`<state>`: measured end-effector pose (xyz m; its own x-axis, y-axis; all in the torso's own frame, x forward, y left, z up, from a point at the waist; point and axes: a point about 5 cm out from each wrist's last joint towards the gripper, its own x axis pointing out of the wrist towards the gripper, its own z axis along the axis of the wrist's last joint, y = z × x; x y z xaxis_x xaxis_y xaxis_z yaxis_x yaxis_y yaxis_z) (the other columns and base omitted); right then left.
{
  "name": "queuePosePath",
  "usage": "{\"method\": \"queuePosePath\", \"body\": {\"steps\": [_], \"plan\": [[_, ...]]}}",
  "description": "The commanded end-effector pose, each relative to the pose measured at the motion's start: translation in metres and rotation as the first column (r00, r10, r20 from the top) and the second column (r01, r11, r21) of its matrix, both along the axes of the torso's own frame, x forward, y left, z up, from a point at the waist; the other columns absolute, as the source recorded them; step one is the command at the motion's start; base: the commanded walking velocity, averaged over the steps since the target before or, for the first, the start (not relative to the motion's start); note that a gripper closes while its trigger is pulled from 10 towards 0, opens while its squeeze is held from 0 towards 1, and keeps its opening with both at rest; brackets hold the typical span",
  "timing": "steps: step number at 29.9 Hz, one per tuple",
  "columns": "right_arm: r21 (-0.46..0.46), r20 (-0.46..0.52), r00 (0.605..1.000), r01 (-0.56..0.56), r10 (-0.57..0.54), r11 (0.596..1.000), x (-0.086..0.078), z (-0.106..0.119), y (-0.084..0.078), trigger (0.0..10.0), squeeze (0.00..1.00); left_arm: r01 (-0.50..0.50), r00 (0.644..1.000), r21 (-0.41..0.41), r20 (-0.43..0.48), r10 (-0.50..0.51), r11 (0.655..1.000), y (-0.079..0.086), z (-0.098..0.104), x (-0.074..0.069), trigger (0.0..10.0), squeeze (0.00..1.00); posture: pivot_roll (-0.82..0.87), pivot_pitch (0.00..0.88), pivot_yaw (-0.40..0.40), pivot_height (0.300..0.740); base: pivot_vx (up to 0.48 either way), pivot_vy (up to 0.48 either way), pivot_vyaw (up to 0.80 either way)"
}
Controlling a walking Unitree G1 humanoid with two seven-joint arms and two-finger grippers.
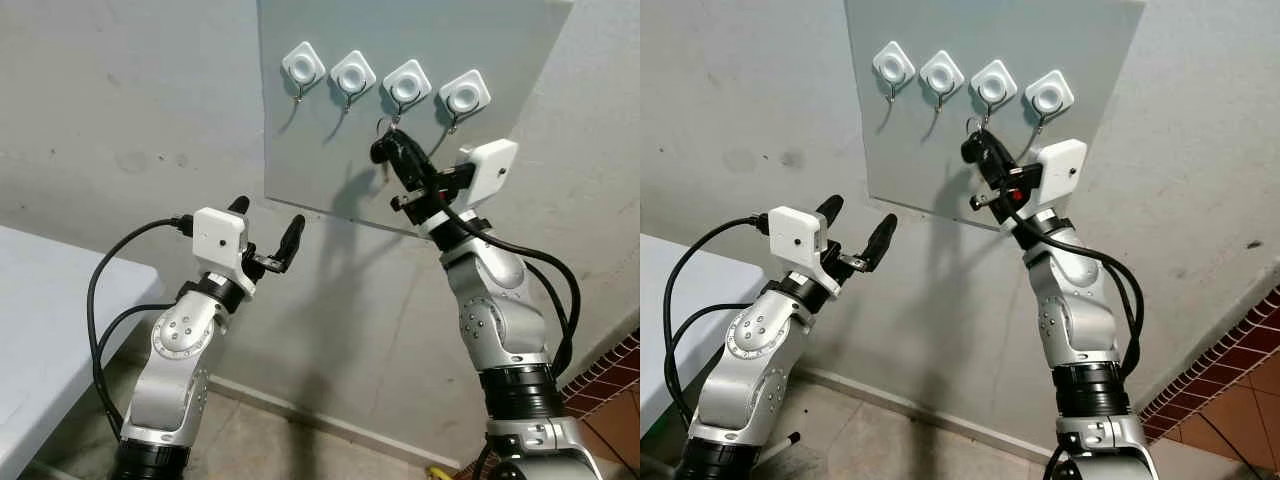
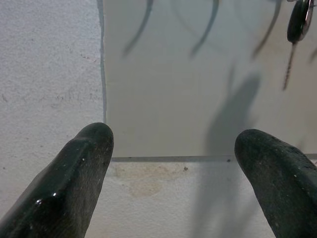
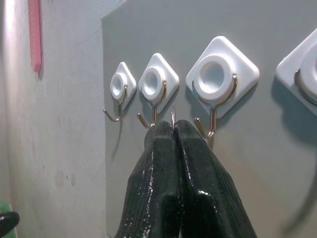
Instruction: Hang keys on a hook
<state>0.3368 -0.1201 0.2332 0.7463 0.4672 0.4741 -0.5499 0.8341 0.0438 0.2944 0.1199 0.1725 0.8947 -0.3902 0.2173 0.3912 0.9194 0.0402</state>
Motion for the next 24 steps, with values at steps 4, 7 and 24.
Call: {"method": "queuePosePath", "body": {"steps": [4,7,24], "plan": [[0.054,0.018,1.0,-0.006,0.005,0.999,0.0,0.014,-0.002,10.0,0.0,0.025,1.0,0.007,0.014,-0.026,1.0,-0.004,0.005,-0.001,10.0,0.0,-0.03,0.0,-0.039,0.74,0.0,0.0,0.0],[0.089,-0.014,1.0,-0.015,0.016,0.996,0.001,0.013,-0.003,10.0,0.0,0.026,1.0,0.007,0.014,-0.026,1.0,-0.004,0.005,-0.001,10.0,0.0,-0.03,0.0,-0.039,0.74,0.0,0.0,0.0],[0.298,-0.209,0.972,-0.041,0.107,0.954,0.007,-0.003,-0.006,10.0,0.0,0.009,1.0,-0.001,0.012,-0.009,1.0,-0.001,0.007,-0.002,10.0,0.0,-0.02,0.0,-0.04,0.74,0.0,0.0,0.0]]}}
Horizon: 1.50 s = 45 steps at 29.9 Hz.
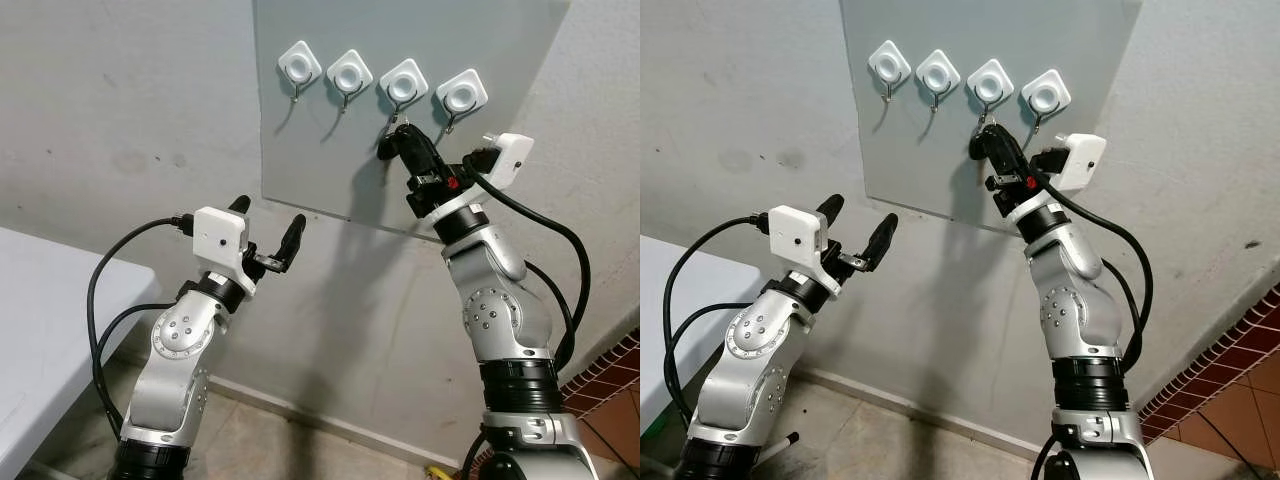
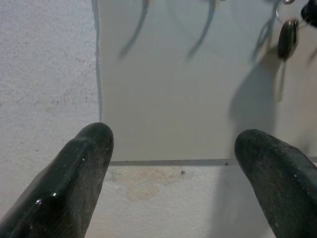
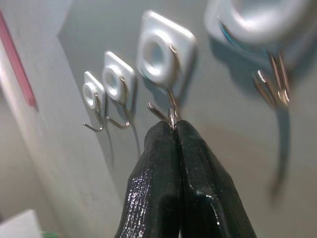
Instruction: Hang keys on a hook
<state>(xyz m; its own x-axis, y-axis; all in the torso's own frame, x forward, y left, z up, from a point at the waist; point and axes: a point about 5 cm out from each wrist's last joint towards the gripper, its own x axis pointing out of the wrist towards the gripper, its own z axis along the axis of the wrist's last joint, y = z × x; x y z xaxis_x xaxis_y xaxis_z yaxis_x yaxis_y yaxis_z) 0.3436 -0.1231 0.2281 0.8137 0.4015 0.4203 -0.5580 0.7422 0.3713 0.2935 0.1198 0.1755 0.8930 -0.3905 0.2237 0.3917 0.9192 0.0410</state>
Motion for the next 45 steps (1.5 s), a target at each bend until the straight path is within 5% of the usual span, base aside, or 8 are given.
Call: {"method": "queuePosePath", "body": {"steps": [1,4,5,13,19,33,39,45], "plan": [[0.034,-0.014,1.0,-0.006,0.006,0.999,0.0,0.001,-0.002,10.0,0.0,0.008,1.0,0.0,0.006,-0.008,1.0,-0.001,0.004,-0.001,10.0,0.0,-0.02,0.0,-0.041,0.74,0.0,0.0,0.0],[0.048,-0.034,0.999,-0.025,0.027,0.999,-0.002,-0.005,-0.001,10.0,0.0,0.003,1.0,-0.004,0.005,-0.003,1.0,-0.001,0.004,-0.001,10.0,0.0,-0.02,0.0,-0.04,0.74,0.0,0.0,0.0],[0.063,-0.045,0.998,-0.035,0.038,0.997,-0.002,-0.007,0.0,10.0,1.0,0.001,1.0,-0.004,0.004,-0.001,1.0,-0.001,0.004,-0.001,10.0,0.0,-0.02,0.0,-0.04,0.74,0.0,0.0,0.0],[0.039,-0.067,0.997,-0.028,0.031,0.999,-0.006,-0.018,0.002,10.0,1.0,-0.013,1.0,-0.007,0.002,0.013,1.0,0.001,0.004,-0.001,10.0,0.0,-0.02,0.0,-0.039,0.74,0.0,0.0,0.0],[-0.157,0.023,0.995,0.101,-0.098,0.982,-0.007,-0.031,0.0,10.0,1.0,-0.083,0.997,-0.002,-0.004,0.083,0.997,0.006,-0.002,0.0,10.0,0.0,-0.02,0.0,-0.037,0.74,0.0,0.0,0.0],[-0.279,-0.075,0.99,0.097,-0.122,0.955,-0.012,-0.085,-0.002,10.0,1.0,-0.217,0.973,-0.021,-0.085,0.214,0.976,0.022,-0.034,0.001,10.0,0.0,-0.02,0.0,-0.033,0.74,0.0,0.0,0.0],[-0.478,-0.346,0.912,0.03,-0.219,0.878,-0.041,-0.185,-0.021,10.0,1.0,-0.322,0.896,0.13,-0.279,0.346,0.938,0.043,-0.118,-0.014,10.0,0.0,-0.02,0.0,-0.025,0.74,0.0,0.0,0.0],[-0.56,-0.495,0.814,-0.031,-0.304,0.828,-0.068,-0.23,-0.035,10.0,1.0,-0.314,0.818,0.179,-0.447,0.361,0.932,0.054,-0.169,-0.036,10.0,0.0,-0.03,0.0,-0.016,0.74,0.0,0.0,0.0]]}}
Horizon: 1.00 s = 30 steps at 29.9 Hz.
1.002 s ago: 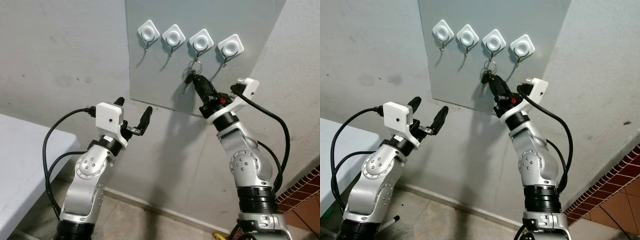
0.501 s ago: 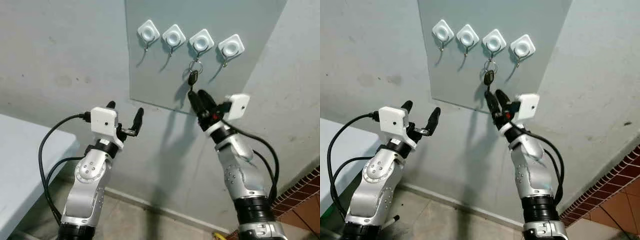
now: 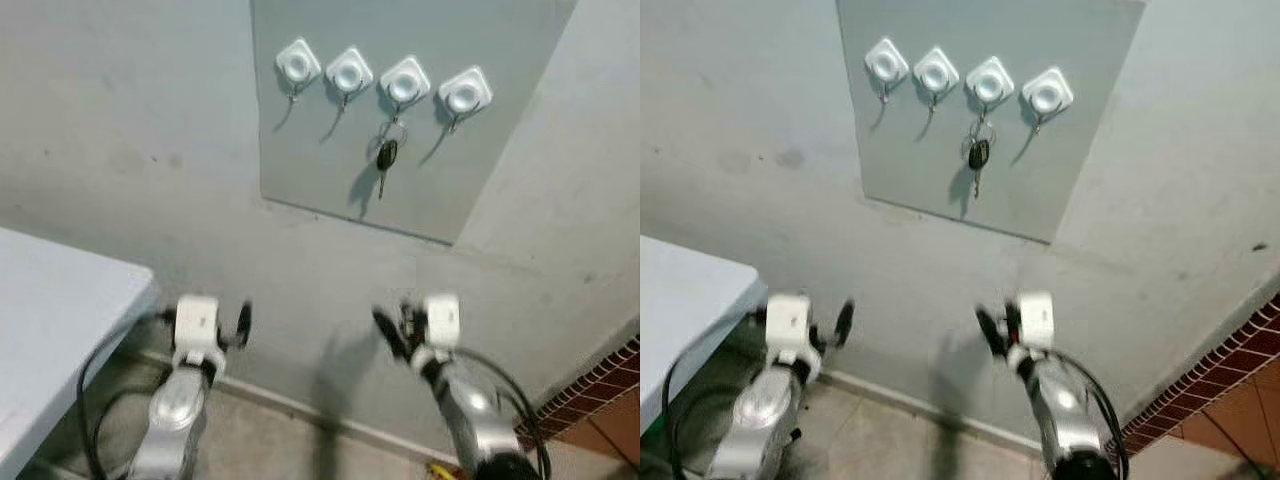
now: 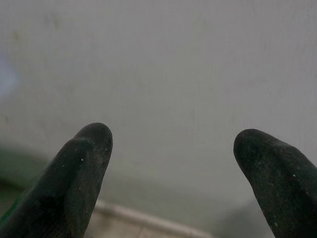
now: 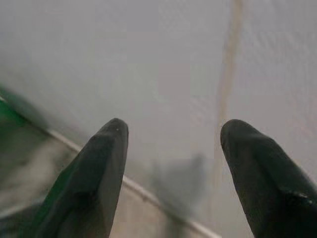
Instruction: Hang keys on a hook
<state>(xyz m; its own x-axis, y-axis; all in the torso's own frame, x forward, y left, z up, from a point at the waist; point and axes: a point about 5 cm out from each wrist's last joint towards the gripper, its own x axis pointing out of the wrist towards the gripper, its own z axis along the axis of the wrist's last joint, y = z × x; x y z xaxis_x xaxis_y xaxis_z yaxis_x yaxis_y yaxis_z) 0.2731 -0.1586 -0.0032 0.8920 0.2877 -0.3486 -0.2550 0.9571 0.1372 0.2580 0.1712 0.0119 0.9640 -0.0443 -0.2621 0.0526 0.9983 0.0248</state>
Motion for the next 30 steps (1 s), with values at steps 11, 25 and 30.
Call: {"method": "queuePosePath", "body": {"steps": [11,25,30], "plan": [[-0.159,-0.236,0.967,0.056,-0.093,0.986,-0.041,-0.046,-0.015,10.0,1.0,-0.063,0.948,0.0,-0.312,0.06,0.998,0.01,-0.065,-0.042,10.0,0.0,-0.04,0.0,-0.006,0.74,0.0,0.0,0.0],[-0.248,-0.456,0.875,0.05,-0.162,0.967,-0.095,-0.079,-0.033,10.0,0.0,-0.086,0.857,0.025,-0.509,0.086,0.996,0.011,-0.094,-0.083,10.0,0.0,-0.06,0.0,0.005,0.74,0.0,0.0,0.0],[-0.257,-0.508,0.836,0.082,-0.207,0.963,-0.113,-0.087,-0.041,10.0,0.0,-0.081,0.853,0.02,-0.515,0.079,0.997,0.012,-0.096,-0.088,10.0,0.0,-0.09,0.0,0.017,0.74,0.0,0.0,0.0]]}}
